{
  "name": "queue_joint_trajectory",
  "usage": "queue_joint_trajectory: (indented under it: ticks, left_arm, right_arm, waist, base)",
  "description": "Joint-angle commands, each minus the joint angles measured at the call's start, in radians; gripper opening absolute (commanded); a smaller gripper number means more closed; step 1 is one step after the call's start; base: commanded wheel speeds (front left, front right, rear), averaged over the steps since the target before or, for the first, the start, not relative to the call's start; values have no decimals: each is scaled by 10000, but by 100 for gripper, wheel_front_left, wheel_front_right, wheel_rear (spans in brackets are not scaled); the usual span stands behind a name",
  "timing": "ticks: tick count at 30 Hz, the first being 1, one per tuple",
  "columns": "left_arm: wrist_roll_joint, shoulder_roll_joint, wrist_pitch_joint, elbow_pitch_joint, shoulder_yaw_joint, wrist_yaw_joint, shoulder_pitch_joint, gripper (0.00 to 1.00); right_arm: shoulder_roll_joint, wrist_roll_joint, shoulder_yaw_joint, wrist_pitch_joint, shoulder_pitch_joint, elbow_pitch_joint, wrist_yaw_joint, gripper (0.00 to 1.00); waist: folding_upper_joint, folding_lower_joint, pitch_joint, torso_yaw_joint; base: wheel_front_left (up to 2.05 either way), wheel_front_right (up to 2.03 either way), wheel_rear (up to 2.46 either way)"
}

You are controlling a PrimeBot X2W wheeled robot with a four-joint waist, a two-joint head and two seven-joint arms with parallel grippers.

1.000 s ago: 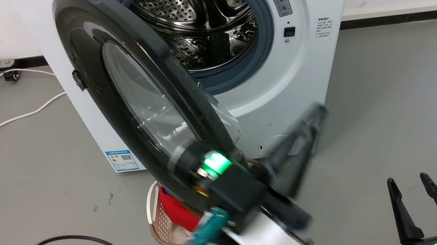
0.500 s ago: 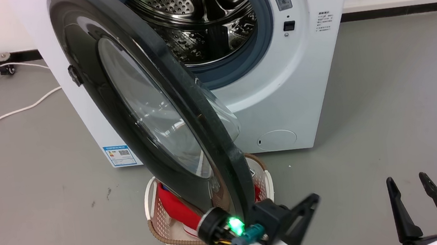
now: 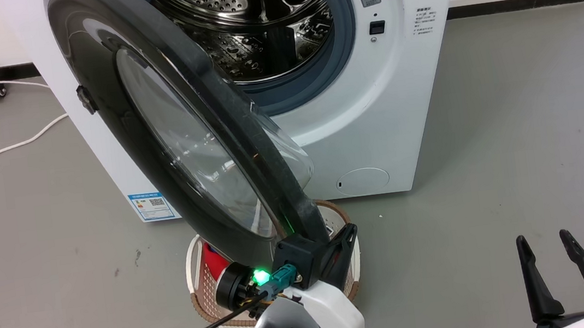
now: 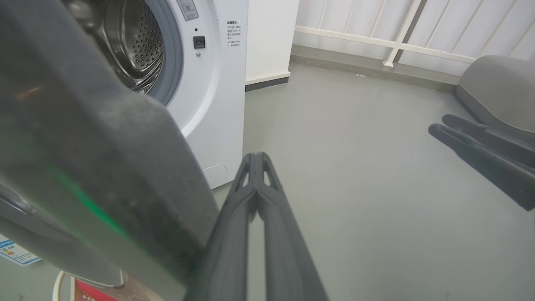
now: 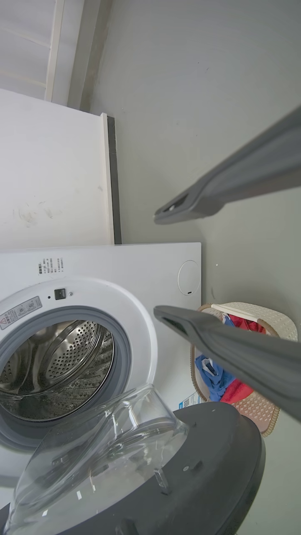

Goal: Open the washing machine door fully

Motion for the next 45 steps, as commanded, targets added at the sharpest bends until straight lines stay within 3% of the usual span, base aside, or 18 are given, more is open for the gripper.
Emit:
queue_joint_trajectory:
  ticks: [1,12,34,45]
  left_arm:
    - [-39,73,-70,68,122,122,-68,0]
    - [-128,164,-329,-14,340,514,212,0]
    - [136,603,-571,-1075,193,1027,996,0]
    - [-119,780,-1021,-1512,918,1792,1663,0]
  right_arm:
    - [30,56,-19,-41,-100,21,1,100]
    - [31,222,-134,-48,-136,181,1,100]
    - [22,124,-261,110,-257,577,1,100]
    - [-13,175,-322,31,-260,736,1,100]
  waist:
    - [-1,0,10,9]
    - [-1,0,26,493]
    - [-1,0,-188,2704]
    - [-1,0,-160,3845]
  base:
    - [0,0,0]
    - [0,0,0]
    - [0,0,0]
    - [0,0,0]
